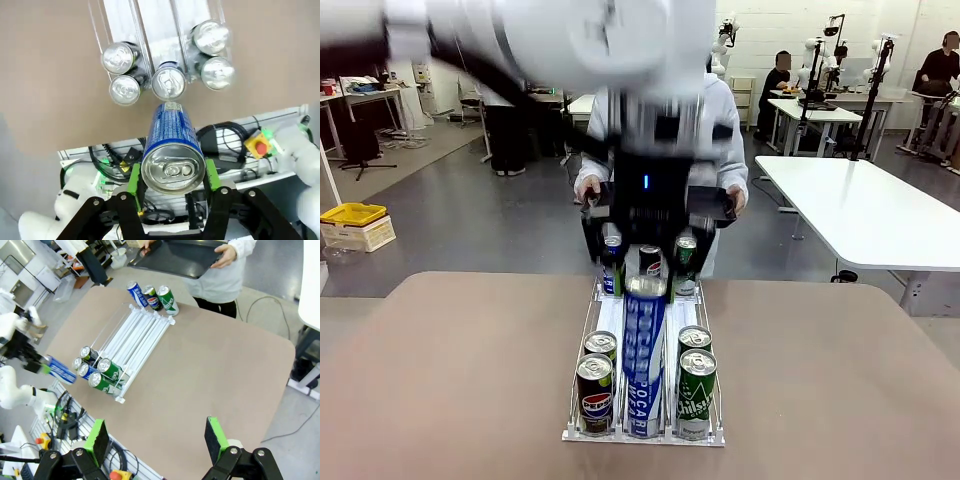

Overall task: Retrieve and hand over the desired beverage to the person.
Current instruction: Pick up a can of the same type that the person held from the Automatic Can Dispenser.

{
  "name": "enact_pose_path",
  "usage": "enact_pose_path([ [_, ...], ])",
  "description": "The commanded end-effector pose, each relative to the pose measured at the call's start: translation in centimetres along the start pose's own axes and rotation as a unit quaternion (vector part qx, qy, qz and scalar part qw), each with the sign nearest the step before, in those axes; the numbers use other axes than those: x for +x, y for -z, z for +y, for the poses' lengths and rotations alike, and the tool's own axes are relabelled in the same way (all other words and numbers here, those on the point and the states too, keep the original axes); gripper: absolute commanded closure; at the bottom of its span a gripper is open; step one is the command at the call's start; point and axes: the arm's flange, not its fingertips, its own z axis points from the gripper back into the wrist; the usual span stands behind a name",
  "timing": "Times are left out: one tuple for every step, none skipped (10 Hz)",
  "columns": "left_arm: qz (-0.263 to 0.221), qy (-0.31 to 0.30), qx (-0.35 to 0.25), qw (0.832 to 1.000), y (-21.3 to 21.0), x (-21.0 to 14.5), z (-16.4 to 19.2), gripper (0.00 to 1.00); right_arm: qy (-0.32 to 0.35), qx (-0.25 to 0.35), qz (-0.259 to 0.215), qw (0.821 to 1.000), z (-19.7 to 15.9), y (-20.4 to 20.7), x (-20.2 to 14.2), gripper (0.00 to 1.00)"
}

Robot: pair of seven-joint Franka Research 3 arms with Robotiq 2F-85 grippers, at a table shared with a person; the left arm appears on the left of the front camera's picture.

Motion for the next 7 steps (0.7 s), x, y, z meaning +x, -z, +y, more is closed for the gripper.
enact_pose_path([
  [-0.031, -0.024, -0.022, 0.999, -6.4, 0.4, -0.4, 1.0, -0.003, 0.008, -0.006, 1.0, 0.0, 0.1, 0.2, 0.0],
  [-0.043, -0.031, -0.027, 0.998, -9.0, 0.5, -0.4, 1.0, -0.003, 0.008, -0.006, 1.0, 0.0, 0.1, 0.2, 0.0],
  [-0.057, -0.039, -0.027, 0.997, -11.0, 0.7, -0.6, 1.0, -0.003, 0.008, -0.006, 1.0, 0.0, 0.1, 0.2, 0.0],
  [-0.061, -0.046, -0.023, 0.997, -12.8, 1.4, -0.8, 1.0, -0.003, 0.008, -0.006, 1.0, 0.0, 0.1, 0.2, 0.0],
  [-0.057, -0.049, -0.02, 0.997, -13.4, 1.8, -1.1, 1.0, -0.003, 0.008, -0.006, 1.0, 0.0, 0.1, 0.2, 0.0],
  [-0.054, -0.06, -0.01, 0.997, -14.0, 2.8, -1.3, 1.0, -0.003, 0.008, -0.006, 1.0, 0.0, 0.1, 0.2, 0.0],
  [-0.051, -0.066, -0.009, 0.996, -14.2, 3.6, -1.2, 1.0, -0.003, 0.008, -0.006, 1.0, 0.0, 0.1, 0.2, 0.0],
])
